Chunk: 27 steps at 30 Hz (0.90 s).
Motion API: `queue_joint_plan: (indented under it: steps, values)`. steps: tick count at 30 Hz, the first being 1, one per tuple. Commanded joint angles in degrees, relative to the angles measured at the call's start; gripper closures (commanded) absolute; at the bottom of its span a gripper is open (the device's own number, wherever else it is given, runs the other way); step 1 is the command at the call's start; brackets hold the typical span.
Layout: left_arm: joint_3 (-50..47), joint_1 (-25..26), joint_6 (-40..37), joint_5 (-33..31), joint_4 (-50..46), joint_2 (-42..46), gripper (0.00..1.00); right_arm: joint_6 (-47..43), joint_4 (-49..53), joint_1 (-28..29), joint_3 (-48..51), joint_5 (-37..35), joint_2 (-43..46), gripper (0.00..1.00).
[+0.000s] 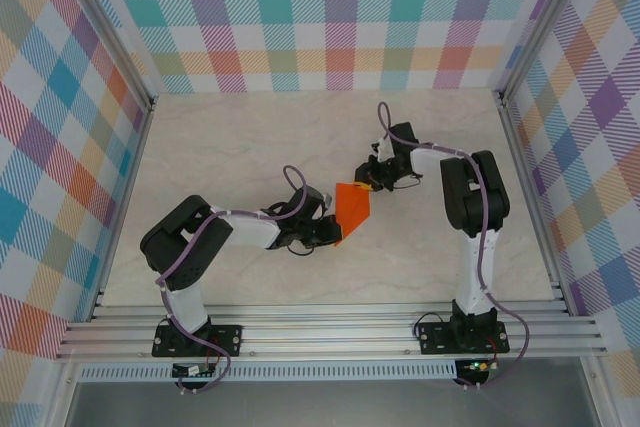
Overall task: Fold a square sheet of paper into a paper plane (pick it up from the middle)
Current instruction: Fourth fold the wing at the center of the table, then turn over the paper at the center of the table.
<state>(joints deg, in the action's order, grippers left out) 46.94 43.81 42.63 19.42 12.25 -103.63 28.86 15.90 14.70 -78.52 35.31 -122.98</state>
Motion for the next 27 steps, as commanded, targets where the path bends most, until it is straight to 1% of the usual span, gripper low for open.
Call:
queue_joint_plan:
  steps: [1,4,7,12,15,18,23,27]
  values:
    - [-2.9,0.6,-0.4,-1.2,-9.0,-0.9,0.97,-2.7,-0.7,-2.3,-1.6,-2.4,-1.2,0.81]
    - [-2.5,0.9,-0.4,-1.0,-8.7,-1.0,0.96,-3.7,0.8,-2.7,-2.2,-2.2,1.1,0.79]
    - [-1.3,1.2,-0.4,-0.6,-8.9,-0.8,0.95,-4.4,1.7,-2.7,-1.0,-2.5,5.4,0.74]
    - [0.5,1.7,-0.4,-1.2,-8.7,1.8,0.87,-4.2,1.7,-2.8,5.5,-2.4,15.4,0.62]
    - [1.5,1.7,-0.4,-2.8,-9.3,4.8,0.79,-4.0,1.6,-2.7,11.0,-3.4,21.1,0.53]
    - [2.7,1.7,-0.9,-4.3,-10.9,7.5,0.71,-3.9,1.9,-2.7,15.5,-3.3,25.1,0.48]
    - [3.5,1.6,-1.1,-6.8,-12.4,11.2,0.69,-2.5,-0.1,-2.7,23.1,-2.4,31.5,0.44]
    - [5.0,1.6,-1.7,-7.2,-13.9,11.8,0.72,-0.6,-2.1,-2.4,27.1,1.4,33.1,0.43]
